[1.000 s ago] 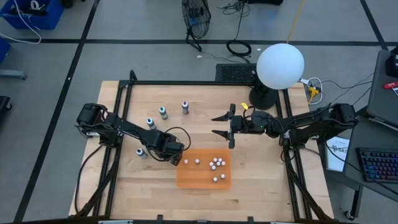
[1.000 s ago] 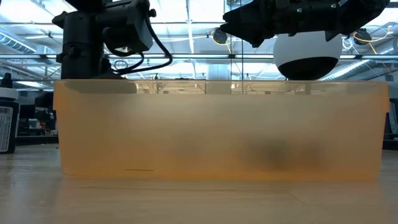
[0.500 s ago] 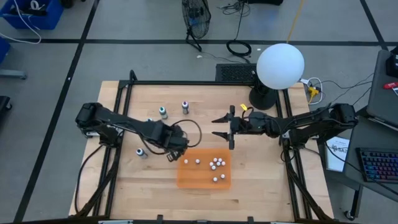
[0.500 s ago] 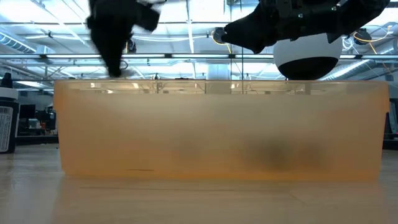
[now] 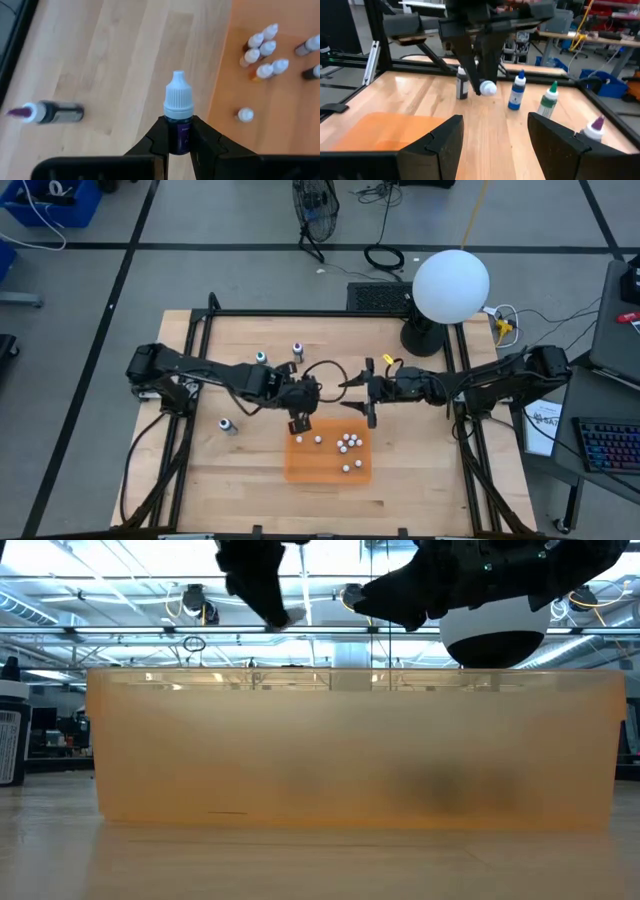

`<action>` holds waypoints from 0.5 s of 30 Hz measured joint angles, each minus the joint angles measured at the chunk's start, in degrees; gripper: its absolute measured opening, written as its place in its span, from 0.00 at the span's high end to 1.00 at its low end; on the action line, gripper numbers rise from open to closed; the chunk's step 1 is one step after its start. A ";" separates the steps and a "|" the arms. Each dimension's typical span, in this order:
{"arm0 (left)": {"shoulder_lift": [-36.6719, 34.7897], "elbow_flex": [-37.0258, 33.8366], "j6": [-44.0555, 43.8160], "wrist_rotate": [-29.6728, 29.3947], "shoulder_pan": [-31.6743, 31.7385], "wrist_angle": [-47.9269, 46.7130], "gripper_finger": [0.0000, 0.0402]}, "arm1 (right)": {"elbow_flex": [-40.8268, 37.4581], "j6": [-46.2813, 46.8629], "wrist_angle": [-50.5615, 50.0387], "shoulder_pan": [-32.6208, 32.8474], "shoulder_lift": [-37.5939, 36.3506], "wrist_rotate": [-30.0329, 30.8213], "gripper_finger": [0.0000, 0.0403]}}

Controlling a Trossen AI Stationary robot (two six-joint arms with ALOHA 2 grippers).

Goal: Pick & Place food coloring
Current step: Put the small purple food coloring bottle into the orange bin

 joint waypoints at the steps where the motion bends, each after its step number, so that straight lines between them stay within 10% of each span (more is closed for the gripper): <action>1: 0.18 0.00 0.33 0.75 0.42 0.58 0.88 | 0.00 0.28 0.02 -0.01 0.00 0.00 0.48; 15: 2.37 0.90 4.49 7.42 2.85 3.22 0.88 | 0.38 -1.23 16.02 0.13 11.43 -1.69 0.48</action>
